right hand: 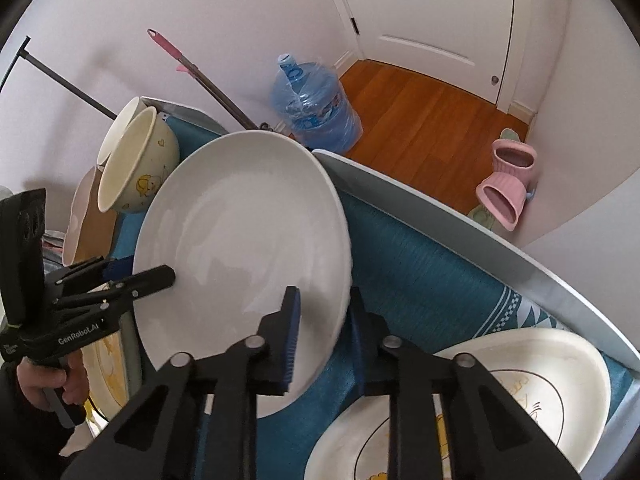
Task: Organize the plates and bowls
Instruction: 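Grasp the rim of the plain white plate with the right gripper, then lift the white plate and lower it onto the yellow duck plate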
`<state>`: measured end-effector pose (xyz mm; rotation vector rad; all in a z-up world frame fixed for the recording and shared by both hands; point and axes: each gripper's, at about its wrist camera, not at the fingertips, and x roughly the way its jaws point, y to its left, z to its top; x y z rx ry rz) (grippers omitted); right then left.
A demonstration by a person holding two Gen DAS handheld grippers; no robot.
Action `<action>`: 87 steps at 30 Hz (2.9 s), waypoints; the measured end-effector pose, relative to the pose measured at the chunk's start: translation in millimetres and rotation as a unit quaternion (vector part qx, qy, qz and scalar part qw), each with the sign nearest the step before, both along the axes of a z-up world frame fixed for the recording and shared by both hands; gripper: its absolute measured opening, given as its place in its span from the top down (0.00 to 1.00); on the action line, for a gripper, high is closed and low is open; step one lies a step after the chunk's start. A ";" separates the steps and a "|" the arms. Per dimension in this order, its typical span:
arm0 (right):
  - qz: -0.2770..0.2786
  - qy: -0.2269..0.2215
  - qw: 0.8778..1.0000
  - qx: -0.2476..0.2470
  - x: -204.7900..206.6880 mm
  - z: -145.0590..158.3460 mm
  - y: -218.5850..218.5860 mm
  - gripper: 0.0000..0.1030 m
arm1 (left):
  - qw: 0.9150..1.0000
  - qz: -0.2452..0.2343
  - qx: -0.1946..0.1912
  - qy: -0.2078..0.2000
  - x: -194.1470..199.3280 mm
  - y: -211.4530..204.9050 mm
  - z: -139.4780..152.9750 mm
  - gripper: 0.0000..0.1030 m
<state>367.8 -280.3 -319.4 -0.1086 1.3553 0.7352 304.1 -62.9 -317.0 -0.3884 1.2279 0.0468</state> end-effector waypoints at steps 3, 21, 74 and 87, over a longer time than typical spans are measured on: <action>-0.001 0.000 1.000 0.000 1.1 -0.5 0.0 0.83 | 1.000 -0.002 0.010 -0.001 2.2 -2.1 0.7 0.82; -0.004 -0.042 0.999 0.007 -12.6 15.4 1.5 0.83 | 0.999 -0.002 0.036 -0.030 -20.1 -14.2 24.8 0.82; -0.162 -0.106 0.980 -0.054 -254.4 49.6 95.1 0.83 | 0.977 -0.193 0.076 -0.046 -186.6 76.0 37.1 0.82; -0.185 -0.112 0.974 -0.072 -261.2 43.4 101.3 0.83 | 0.965 -0.234 0.117 -0.036 -181.3 66.3 27.1 0.82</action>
